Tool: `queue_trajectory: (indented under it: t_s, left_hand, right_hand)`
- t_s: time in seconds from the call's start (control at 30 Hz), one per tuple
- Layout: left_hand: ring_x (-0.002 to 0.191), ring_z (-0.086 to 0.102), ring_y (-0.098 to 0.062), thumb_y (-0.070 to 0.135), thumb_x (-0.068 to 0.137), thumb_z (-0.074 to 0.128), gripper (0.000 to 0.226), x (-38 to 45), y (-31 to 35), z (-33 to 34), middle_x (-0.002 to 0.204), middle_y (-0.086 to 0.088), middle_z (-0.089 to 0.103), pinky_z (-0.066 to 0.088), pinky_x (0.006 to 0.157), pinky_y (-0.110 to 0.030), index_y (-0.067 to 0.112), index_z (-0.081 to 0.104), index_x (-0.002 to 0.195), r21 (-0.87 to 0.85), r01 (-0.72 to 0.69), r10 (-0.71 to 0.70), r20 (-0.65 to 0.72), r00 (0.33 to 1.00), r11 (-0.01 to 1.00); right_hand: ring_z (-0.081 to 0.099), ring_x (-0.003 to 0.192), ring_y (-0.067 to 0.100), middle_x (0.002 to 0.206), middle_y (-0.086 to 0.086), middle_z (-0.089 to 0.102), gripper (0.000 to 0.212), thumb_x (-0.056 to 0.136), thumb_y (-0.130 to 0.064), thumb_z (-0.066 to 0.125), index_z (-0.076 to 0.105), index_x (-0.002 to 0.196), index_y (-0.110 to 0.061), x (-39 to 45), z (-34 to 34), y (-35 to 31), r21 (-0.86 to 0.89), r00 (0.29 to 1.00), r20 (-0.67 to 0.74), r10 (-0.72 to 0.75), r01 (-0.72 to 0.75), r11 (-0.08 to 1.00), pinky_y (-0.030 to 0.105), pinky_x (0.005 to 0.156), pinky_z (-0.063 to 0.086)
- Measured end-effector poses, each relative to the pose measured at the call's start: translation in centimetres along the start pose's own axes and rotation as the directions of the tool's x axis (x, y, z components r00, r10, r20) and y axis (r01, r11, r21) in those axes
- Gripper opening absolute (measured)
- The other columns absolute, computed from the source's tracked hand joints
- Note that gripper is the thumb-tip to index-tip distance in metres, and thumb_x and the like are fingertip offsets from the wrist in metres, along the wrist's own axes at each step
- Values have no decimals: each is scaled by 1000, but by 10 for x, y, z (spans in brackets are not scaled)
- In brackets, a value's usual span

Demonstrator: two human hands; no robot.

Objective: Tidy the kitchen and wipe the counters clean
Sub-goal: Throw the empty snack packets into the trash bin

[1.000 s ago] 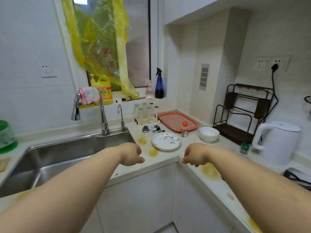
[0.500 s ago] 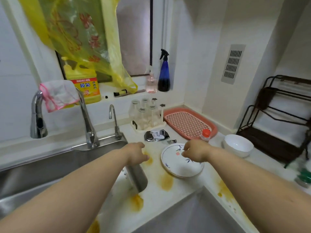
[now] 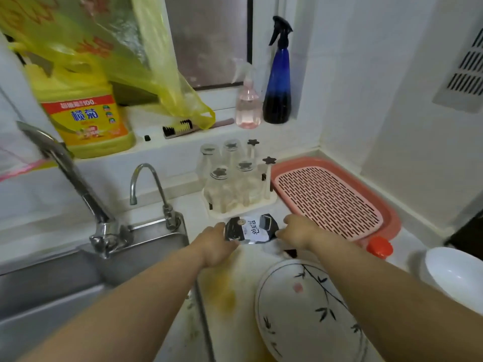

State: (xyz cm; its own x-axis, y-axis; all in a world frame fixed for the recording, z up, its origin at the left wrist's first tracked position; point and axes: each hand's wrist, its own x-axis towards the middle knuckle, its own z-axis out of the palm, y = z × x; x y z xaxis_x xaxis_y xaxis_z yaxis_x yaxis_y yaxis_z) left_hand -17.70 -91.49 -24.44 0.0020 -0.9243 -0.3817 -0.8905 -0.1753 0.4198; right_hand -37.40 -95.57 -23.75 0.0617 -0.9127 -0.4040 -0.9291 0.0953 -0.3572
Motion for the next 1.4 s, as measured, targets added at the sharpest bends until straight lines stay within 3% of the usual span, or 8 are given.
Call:
queue_trajectory:
  t_s: [0.27, 0.4, 0.6, 0.7, 0.87, 1.03, 1.27, 1.4]
  left_hand:
    - [121, 48, -33, 35, 97, 47, 53, 79, 6, 23, 137, -17, 48, 40, 92, -33, 7, 32, 139, -315, 152, -168, -24, 986, 937]
    - [115, 52, -33, 29, 92, 56, 52, 89, 3, 30, 132, -16, 51, 44, 91, -35, 8, 36, 136, -392, 159, -190, -39, 981, 906]
    - [122, 51, -29, 32, 88, 63, 80, 76, -5, 14, 143, -12, 42, 46, 90, -30, 15, 17, 151, -581, 154, -215, -37, 976, 799]
    - [123, 51, -26, 45, 84, 65, 85, 60, -7, 3, 142, -9, 46, 40, 89, -26, 23, 16, 151, -564, 97, -153, -53, 987, 820]
    - [101, 62, -22, 40, 82, 69, 41, 17, 7, -15, 111, -4, 66, 50, 89, -34, 14, 63, 113, -408, -83, 32, -131, 991, 909]
    - [85, 62, -17, 30, 81, 73, 22, -46, 26, -16, 88, 2, 66, 48, 77, -27, 15, 65, 95, -337, -293, 276, -99, 956, 895]
    - [86, 62, -21, 21, 86, 67, 10, -115, 64, 21, 87, -1, 64, 50, 80, -30, 18, 62, 94, -341, -432, 463, 13, 886, 835]
    - [92, 63, -19, 17, 85, 66, 14, -154, 106, 56, 98, 0, 67, 50, 81, -28, 20, 63, 99, -354, -491, 543, 60, 838, 796]
  right_hand:
    - [48, 88, 21, 107, 9, 55, 24, 93, -22, 53, 52, 111, -7, 79, 24, 10, 133, 998, 42, 37, -42, 990, 27, 73, 38]
    - [51, 81, 23, 78, 5, 50, 16, 89, -18, 58, 50, 77, -11, 94, 29, 12, 291, 998, 32, 62, -69, 954, 29, 63, 41]
    - [65, 87, 33, 93, 20, 66, 15, 83, 0, 52, 65, 91, -2, 83, 14, 0, 435, 999, 9, 48, -47, 899, 44, 80, 55]
    - [65, 90, 33, 90, 15, 65, 18, 85, -1, 51, 65, 96, -4, 61, -1, -5, 437, 999, -37, 26, -7, 899, 43, 82, 56]
    - [63, 84, 28, 77, 4, 60, 20, 83, 2, 56, 65, 92, -12, 2, -19, -10, 456, 991, -131, -43, 98, 885, 43, 83, 55]
    - [64, 77, 23, 79, 4, 62, 22, 84, 2, 61, 66, 102, -10, -84, -21, 1, 498, 979, -202, -20, 121, 859, 32, 75, 56]
    - [57, 74, 16, 84, 0, 64, 6, 90, -16, 62, 63, 88, -21, -213, -3, 76, 559, 915, -327, 235, -13, 829, 26, 69, 50]
    - [62, 98, 24, 99, 7, 64, 18, 90, -17, 60, 68, 106, -12, -295, 2, 146, 493, 827, -340, 447, -248, 834, 33, 88, 47]
